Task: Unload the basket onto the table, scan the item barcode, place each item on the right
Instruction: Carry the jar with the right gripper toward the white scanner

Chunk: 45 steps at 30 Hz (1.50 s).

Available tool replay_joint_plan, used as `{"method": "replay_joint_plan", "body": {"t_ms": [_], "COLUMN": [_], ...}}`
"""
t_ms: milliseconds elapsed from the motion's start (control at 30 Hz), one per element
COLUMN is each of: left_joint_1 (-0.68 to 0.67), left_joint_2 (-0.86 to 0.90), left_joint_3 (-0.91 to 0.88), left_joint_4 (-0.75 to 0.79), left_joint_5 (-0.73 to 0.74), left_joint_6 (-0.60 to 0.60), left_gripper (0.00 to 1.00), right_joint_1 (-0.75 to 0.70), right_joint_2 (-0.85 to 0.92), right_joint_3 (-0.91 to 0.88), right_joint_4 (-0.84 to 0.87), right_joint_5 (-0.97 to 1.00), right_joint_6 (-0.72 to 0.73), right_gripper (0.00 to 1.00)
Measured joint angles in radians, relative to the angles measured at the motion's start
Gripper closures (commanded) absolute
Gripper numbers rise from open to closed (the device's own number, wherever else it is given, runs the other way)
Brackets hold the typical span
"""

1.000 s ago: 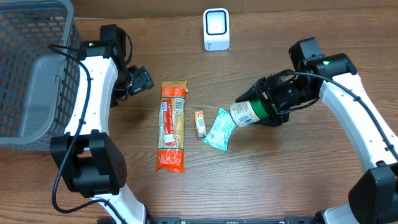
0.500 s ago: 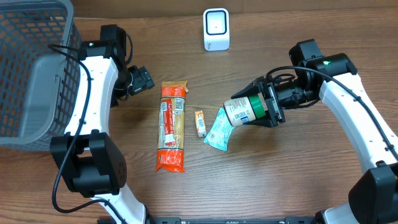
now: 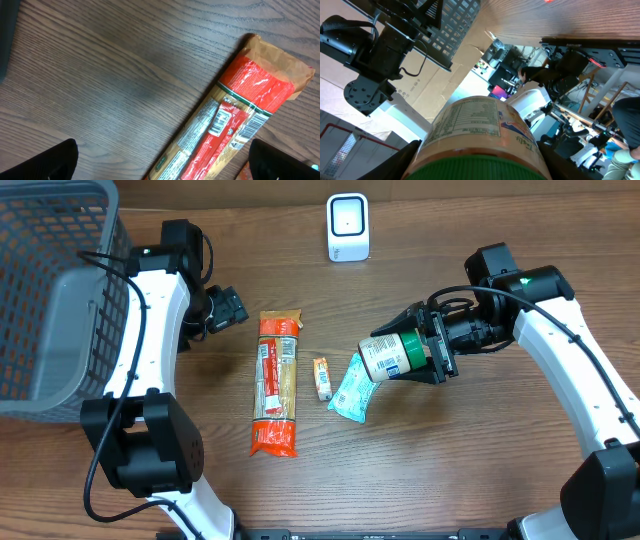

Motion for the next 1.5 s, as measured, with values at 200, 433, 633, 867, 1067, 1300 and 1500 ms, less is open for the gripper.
{"method": "replay_joint_plan", "body": {"t_ms": [200, 433, 633, 867, 1067, 1300, 1500], "left_joint_1": [0.0, 0.0, 0.0, 0.0, 0.0, 0.0, 0.0], "left_joint_2": [0.0, 0.0, 0.0, 0.0, 0.0, 0.0, 0.0], "left_joint_3": [0.0, 0.0, 0.0, 0.0, 0.0, 0.0, 0.0], "left_joint_4": [0.0, 0.0, 0.0, 0.0, 0.0, 0.0, 0.0], "left_joint_5": [0.0, 0.0, 0.0, 0.0, 0.0, 0.0, 0.0], "left_joint_6": [0.0, 0.0, 0.0, 0.0, 0.0, 0.0, 0.0], "left_gripper": [0.0, 0.0, 0.0, 0.0, 0.0, 0.0, 0.0], "right_joint_1": [0.0, 0.0, 0.0, 0.0, 0.0, 0.0, 0.0], "right_joint_2": [0.0, 0.0, 0.0, 0.0, 0.0, 0.0, 0.0], "right_joint_3": [0.0, 0.0, 0.0, 0.0, 0.0, 0.0, 0.006], "right_joint_4": [0.0, 0.0, 0.006, 0.103, 0.13, 0.151, 0.222], "right_joint_5": [-0.007, -0.008, -0.005, 0.19, 0.561, 0.957, 1.02], "right_joint_6": [0.0, 0.0, 0.0, 0.0, 0.0, -0.086, -0.238], "right_gripper": [0.96, 0.96, 0.96, 0.96, 0.96, 0.96, 0.96]}}
